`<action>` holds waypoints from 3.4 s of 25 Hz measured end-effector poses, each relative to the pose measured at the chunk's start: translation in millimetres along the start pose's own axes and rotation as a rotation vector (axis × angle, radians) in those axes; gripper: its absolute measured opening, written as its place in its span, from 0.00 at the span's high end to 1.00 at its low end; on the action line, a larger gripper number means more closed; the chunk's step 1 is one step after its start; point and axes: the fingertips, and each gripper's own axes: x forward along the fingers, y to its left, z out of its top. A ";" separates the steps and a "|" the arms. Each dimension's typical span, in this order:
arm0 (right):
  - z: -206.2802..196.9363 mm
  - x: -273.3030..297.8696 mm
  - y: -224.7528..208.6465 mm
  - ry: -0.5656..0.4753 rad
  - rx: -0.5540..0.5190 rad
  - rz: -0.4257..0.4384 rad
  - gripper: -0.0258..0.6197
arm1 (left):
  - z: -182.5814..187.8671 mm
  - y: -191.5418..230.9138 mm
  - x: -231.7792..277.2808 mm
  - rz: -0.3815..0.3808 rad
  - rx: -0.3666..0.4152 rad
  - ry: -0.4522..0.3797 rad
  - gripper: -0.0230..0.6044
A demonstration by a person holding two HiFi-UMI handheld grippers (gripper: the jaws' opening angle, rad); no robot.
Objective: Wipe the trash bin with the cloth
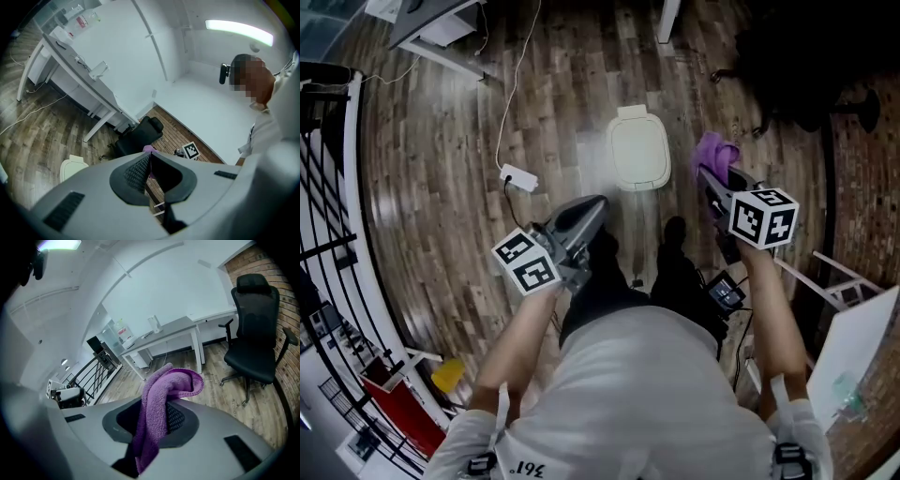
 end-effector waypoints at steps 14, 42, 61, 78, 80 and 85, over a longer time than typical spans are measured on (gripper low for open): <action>-42.7 182.9 -38.9 0.233 -0.052 0.047 0.84 | -24.1 144.8 10.1 0.112 -0.023 0.018 0.96; -139.2 477.4 -55.2 0.521 -0.141 0.162 0.84 | -140.3 327.7 69.4 0.179 -0.144 0.085 0.96; -126.7 441.9 -158.0 0.502 -0.059 0.027 0.84 | -146.8 339.2 133.7 0.180 -0.143 0.128 0.96; -124.7 379.8 -260.1 0.516 -0.050 -0.166 0.84 | -164.0 308.0 188.9 0.115 -0.126 0.193 0.96; -126.7 368.3 -278.1 0.533 -0.074 -0.223 0.84 | -166.3 304.3 191.4 0.110 -0.123 0.200 0.96; -124.0 345.7 -304.7 0.525 -0.093 -0.287 0.84 | -166.7 304.5 185.3 0.119 -0.114 0.205 0.96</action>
